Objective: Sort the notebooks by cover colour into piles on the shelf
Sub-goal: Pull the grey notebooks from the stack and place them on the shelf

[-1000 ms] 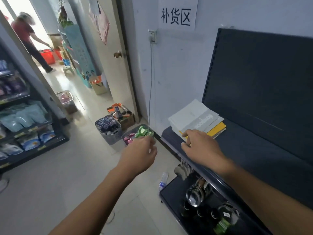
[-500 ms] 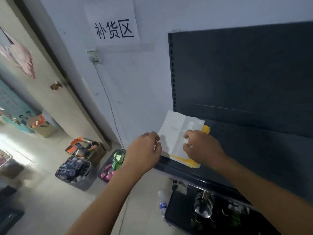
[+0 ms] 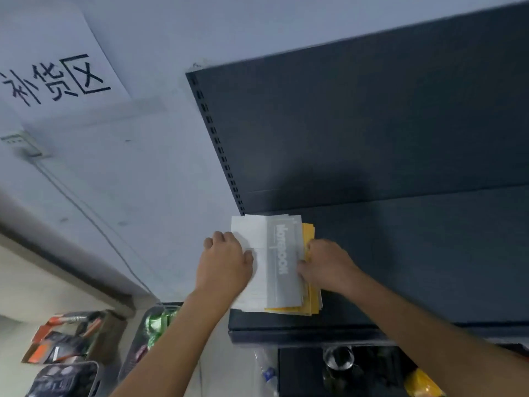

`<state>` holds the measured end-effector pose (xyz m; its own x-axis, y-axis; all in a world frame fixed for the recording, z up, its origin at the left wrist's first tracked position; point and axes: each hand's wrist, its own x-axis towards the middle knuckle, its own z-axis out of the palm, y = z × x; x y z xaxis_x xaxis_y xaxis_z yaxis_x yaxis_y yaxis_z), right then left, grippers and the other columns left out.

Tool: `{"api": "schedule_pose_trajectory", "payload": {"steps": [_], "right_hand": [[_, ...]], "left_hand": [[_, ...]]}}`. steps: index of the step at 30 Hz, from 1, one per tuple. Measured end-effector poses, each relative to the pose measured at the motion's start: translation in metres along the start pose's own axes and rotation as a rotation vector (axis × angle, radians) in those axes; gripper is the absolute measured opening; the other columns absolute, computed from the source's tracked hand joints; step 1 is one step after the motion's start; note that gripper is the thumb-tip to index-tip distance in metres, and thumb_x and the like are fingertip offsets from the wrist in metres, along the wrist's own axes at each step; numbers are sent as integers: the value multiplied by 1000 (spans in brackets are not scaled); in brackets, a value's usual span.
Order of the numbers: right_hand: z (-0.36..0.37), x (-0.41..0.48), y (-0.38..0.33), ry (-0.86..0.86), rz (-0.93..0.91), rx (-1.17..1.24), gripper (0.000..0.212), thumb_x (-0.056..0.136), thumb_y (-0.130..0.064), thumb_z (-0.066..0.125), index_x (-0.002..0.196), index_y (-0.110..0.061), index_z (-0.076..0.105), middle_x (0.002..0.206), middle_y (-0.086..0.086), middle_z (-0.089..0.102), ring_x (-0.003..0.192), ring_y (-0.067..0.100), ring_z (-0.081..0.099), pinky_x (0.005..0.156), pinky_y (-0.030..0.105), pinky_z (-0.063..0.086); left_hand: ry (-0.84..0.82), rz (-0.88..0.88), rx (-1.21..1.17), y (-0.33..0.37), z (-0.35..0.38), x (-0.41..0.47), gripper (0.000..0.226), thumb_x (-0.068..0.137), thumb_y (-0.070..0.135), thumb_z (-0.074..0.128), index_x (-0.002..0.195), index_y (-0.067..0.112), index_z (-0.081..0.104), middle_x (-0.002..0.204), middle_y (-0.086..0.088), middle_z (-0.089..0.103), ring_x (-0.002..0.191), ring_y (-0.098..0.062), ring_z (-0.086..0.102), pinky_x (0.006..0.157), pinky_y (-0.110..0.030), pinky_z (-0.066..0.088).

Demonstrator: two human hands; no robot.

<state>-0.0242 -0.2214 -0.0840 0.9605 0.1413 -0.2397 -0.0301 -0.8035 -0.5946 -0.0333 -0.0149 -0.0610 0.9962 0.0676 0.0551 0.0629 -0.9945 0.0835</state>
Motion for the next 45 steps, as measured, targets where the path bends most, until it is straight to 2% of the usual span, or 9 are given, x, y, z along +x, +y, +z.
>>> {"api": "schedule_pose_trajectory", "payload": {"steps": [7, 14, 22, 32, 36, 39, 41, 43, 45], "right_hand": [[22, -6, -4, 54, 32, 17, 24, 95, -30, 54, 75, -21, 44, 97, 0, 43, 78, 15, 52, 56, 25, 38], [38, -12, -19, 152, 92, -94, 19, 95, -30, 50, 84, -17, 42, 103, 1, 34, 106, 23, 45, 75, 33, 42], [39, -25, -38, 184, 81, -41, 33, 95, -26, 50, 68, -22, 32, 99, 3, 41, 102, 22, 43, 79, 36, 49], [44, -25, -47, 173, 98, 96, 34, 91, -21, 56, 64, -16, 37, 84, 3, 45, 95, 22, 48, 70, 29, 35], [43, -25, -53, 153, 103, 139, 33, 91, -20, 55, 64, -13, 36, 83, 5, 44, 92, 22, 50, 66, 29, 35], [41, -25, -57, 155, 117, 213, 32, 90, -18, 56, 65, -11, 37, 77, 2, 40, 70, 13, 41, 58, 28, 31], [39, -25, -58, 151, 125, 243, 25, 91, -17, 56, 76, 2, 54, 83, 13, 53, 77, 22, 51, 66, 34, 42], [37, -26, -60, 147, 140, 257, 33, 93, -18, 56, 106, 11, 63, 109, 22, 64, 100, 31, 59, 83, 40, 50], [38, -25, -60, 133, 127, 272, 28, 93, -18, 56, 95, 9, 62, 98, 19, 62, 93, 30, 56, 77, 35, 47]], "left_hand": [[-72, -13, -70, -13, 15, 15, 42, 99, 46, 52, 115, 7, 52, 109, -10, 58, 98, -27, 59, 70, -30, 41], [-57, 12, -193, -29, 13, 15, 30, 95, 41, 61, 90, 16, 46, 84, 2, 53, 66, -9, 42, 52, -22, 24], [-127, -18, -311, -48, 12, 23, 28, 88, 39, 69, 81, 21, 50, 89, 3, 57, 71, -5, 47, 51, -19, 28], [-292, -26, -398, -66, 8, 34, 35, 89, 32, 67, 115, 11, 55, 110, 1, 65, 86, -15, 61, 58, -24, 46], [-280, -38, -418, -68, 7, 36, 30, 90, 28, 65, 110, 11, 51, 96, 4, 61, 77, -10, 58, 54, -24, 44], [-270, -51, -462, -70, 6, 38, 27, 91, 25, 65, 109, 15, 49, 87, 11, 52, 74, -5, 53, 52, -21, 41], [-281, -54, -499, -72, 5, 39, 24, 92, 23, 64, 109, 17, 48, 90, 11, 52, 75, -5, 54, 52, -21, 42], [-298, -53, -521, -74, 4, 39, 23, 93, 22, 63, 110, 17, 48, 97, 8, 54, 77, -6, 55, 54, -21, 44], [-317, -50, -527, -76, 4, 40, 26, 94, 22, 61, 115, 15, 49, 104, 7, 54, 80, -8, 56, 57, -23, 47]]}}
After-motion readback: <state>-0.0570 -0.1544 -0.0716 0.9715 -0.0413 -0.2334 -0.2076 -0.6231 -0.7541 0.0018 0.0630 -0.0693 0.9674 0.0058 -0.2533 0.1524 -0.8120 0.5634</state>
